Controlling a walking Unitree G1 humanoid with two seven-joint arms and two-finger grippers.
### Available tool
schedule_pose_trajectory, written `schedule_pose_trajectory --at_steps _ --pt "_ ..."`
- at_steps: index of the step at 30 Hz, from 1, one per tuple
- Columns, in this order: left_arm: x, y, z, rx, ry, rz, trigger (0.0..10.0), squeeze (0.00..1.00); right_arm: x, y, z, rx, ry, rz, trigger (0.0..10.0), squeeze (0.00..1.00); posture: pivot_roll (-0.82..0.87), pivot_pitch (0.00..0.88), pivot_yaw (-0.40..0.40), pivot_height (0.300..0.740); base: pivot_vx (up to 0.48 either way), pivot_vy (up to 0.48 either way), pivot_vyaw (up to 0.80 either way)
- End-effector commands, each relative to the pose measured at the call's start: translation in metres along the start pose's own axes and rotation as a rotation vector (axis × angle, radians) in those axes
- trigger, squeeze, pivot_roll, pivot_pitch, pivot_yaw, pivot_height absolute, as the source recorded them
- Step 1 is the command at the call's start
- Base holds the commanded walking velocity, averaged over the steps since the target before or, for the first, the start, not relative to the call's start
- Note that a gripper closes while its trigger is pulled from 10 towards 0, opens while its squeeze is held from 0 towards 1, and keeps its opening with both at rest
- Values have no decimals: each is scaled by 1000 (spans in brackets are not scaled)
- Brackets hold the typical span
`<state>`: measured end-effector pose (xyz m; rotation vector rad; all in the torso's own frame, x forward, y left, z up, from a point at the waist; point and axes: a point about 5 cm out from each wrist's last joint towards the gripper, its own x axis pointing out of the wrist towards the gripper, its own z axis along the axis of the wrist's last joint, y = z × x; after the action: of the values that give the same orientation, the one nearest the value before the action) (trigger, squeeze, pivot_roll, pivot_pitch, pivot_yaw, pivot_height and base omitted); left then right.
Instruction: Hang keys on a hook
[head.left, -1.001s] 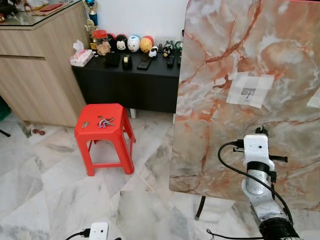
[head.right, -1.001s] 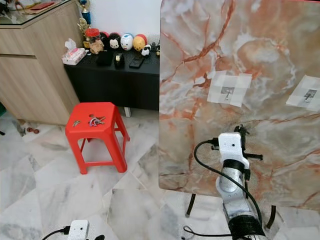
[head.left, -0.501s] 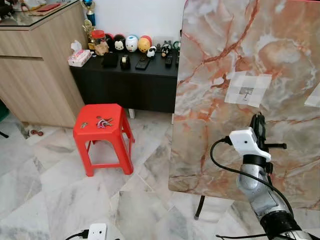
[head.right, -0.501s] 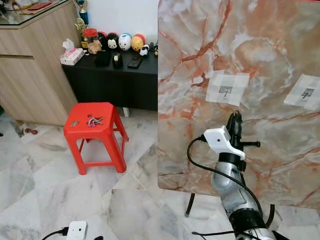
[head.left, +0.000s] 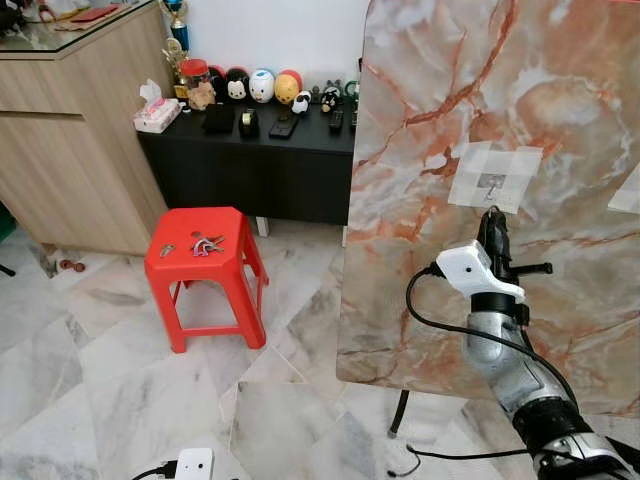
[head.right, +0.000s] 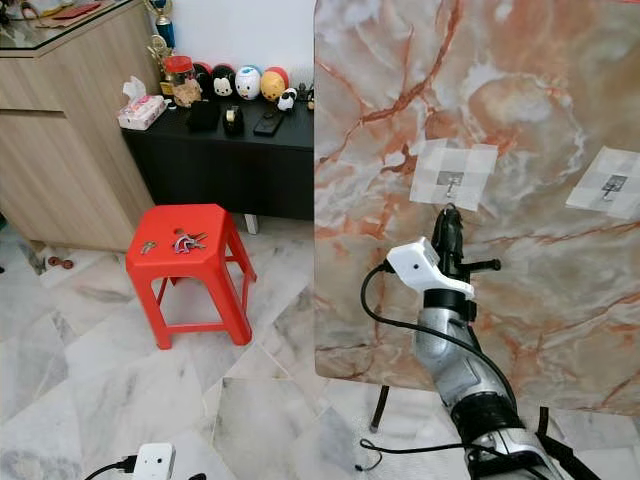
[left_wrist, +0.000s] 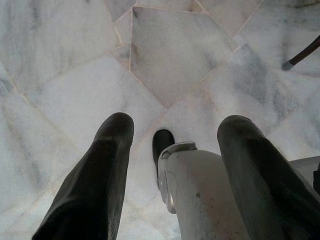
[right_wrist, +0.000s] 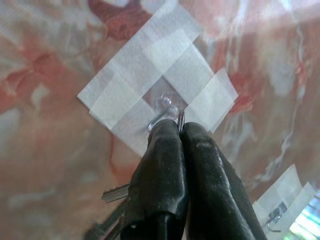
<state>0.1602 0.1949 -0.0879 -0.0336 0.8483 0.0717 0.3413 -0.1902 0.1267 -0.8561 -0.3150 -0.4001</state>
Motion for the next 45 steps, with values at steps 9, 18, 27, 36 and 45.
schedule_pose_trajectory --at_steps 9,18,27,36,45 --pt "0 -5 -1 -3 12 -1 10000 0 6 0 -1 12 48 -20 10000 0 85 61 -13 740 0 0 0" --pt "1 -6 0 -5 7 -5 10000 0 13 2 -3 20 87 2 10000 0 88 60 -13 740 0 0 0" --pt "0 -5 -1 -3 6 -5 10000 0 22 -3 -2 10 84 -13 10000 0 89 62 -14 740 0 0 0" --pt "0 -4 -1 -2 3 -9 10000 0 22 -2 1 7 60 -26 10000 0 92 60 -14 740 0 0 0" --pt "0 -3 0 -1 1 -8 10000 0 19 5 8 12 14 16 10000 0 96 57 -15 740 0 0 0"
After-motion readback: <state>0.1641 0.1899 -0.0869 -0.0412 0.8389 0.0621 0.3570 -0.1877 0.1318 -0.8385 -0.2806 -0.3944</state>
